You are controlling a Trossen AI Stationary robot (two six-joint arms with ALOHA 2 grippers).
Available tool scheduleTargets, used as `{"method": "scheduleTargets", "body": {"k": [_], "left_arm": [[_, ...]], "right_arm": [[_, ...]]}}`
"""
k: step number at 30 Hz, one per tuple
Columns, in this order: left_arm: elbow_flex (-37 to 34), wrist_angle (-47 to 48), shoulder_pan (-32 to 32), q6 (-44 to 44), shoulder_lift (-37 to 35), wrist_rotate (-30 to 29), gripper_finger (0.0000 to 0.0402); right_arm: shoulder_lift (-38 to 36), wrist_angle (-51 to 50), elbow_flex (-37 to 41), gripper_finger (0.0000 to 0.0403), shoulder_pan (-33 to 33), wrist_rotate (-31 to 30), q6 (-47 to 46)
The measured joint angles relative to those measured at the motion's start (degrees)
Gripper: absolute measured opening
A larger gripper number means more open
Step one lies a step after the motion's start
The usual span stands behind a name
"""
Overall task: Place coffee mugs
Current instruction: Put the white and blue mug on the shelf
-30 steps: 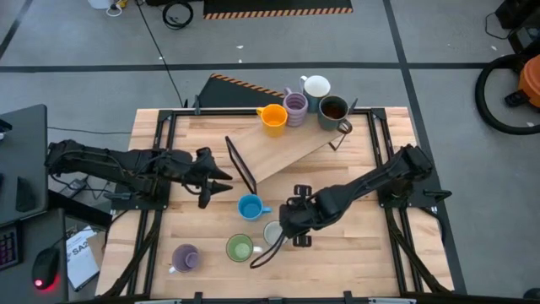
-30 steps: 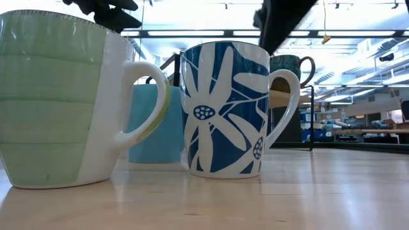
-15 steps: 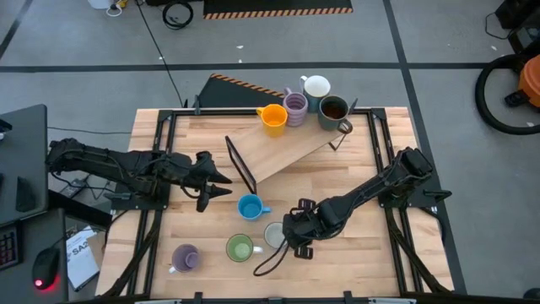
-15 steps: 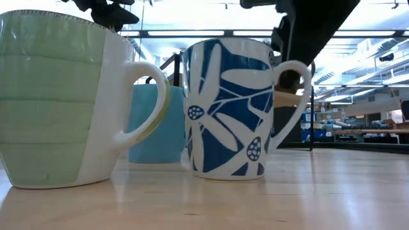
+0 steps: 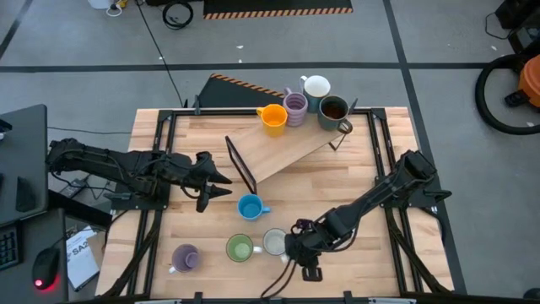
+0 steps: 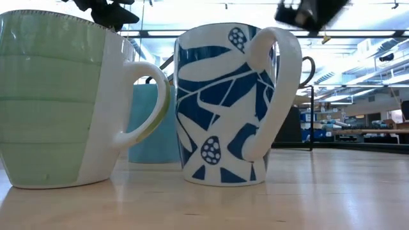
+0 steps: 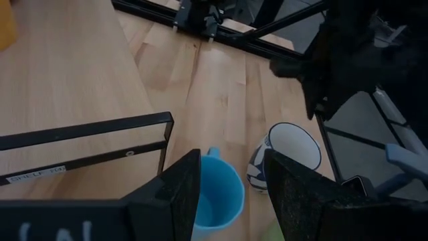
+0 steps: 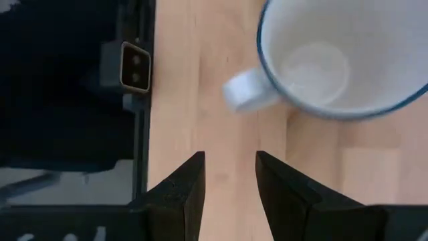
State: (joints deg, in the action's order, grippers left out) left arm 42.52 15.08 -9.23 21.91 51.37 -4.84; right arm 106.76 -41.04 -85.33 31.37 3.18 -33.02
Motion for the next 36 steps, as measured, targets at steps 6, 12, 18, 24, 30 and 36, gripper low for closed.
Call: {"method": "scheduleTargets", "body": {"k": [6, 12, 18, 24, 30, 36], "left_arm": [[0.0, -0.2, 0.0, 0.0, 0.0, 0.0, 0.0171], [0.0, -0.2, 0.0, 0.0, 0.0, 0.0, 0.0171], [0.0, -0.3, 0.0, 0.0, 0.0, 0.0, 0.0171], [0.0, -0.8, 0.0, 0.0, 0.0, -0.5, 0.0171], [0.0, -0.8, 0.0, 0.0, 0.0, -0.5, 0.0171], [0.0, -0.8, 0.0, 0.0, 0.0, -0.5, 0.0171]], "right_arm": [[-0.1, -1.0, -2.7, 0.0138, 1.0, -9.2, 11.5], [0.1, -0.7, -2.6, 0.0140, 1.1, -11.1, 18.3], [3.9, -1.7, -5.4, 0.0142, 1.2, -11.1, 22.8], [8.8, -8.7, -13.8, 0.0142, 1.1, -13.0, 28.7], [14.3, -18.2, -20.0, 0.0142, 1.1, -12.8, 35.6], [18.5, -21.0, -22.3, 0.0141, 1.1, -14.1, 40.5]]}}
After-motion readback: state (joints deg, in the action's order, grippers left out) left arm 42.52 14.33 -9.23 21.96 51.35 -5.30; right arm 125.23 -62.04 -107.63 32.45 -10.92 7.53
